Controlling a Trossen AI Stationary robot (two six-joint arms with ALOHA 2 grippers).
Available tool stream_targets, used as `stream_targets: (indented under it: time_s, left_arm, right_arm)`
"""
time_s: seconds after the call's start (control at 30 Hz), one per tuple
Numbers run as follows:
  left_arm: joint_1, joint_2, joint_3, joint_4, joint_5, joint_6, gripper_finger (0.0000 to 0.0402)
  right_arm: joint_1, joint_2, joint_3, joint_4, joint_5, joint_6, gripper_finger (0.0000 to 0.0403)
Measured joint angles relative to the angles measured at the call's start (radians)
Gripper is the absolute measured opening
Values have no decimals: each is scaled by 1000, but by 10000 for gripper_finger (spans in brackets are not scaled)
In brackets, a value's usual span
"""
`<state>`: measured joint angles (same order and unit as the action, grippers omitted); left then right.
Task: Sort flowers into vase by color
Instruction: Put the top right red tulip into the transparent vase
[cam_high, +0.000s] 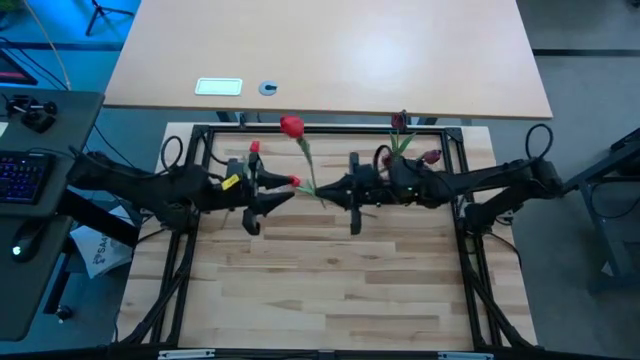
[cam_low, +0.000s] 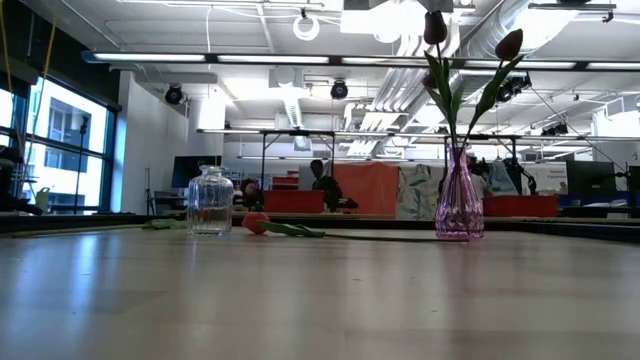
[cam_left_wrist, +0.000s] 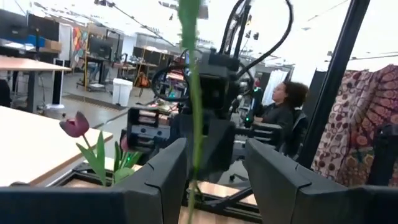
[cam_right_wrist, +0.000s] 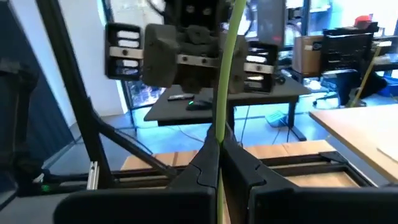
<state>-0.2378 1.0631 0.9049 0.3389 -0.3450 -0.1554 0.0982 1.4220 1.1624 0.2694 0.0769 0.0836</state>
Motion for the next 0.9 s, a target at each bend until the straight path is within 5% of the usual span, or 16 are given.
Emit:
stream_targets:
  time_s: [0.9]
  left_arm:
    - [23, 51, -1, 69, 22, 9, 136]
  right_arm:
    - [0, 119, 100, -64, -70, -14, 0]
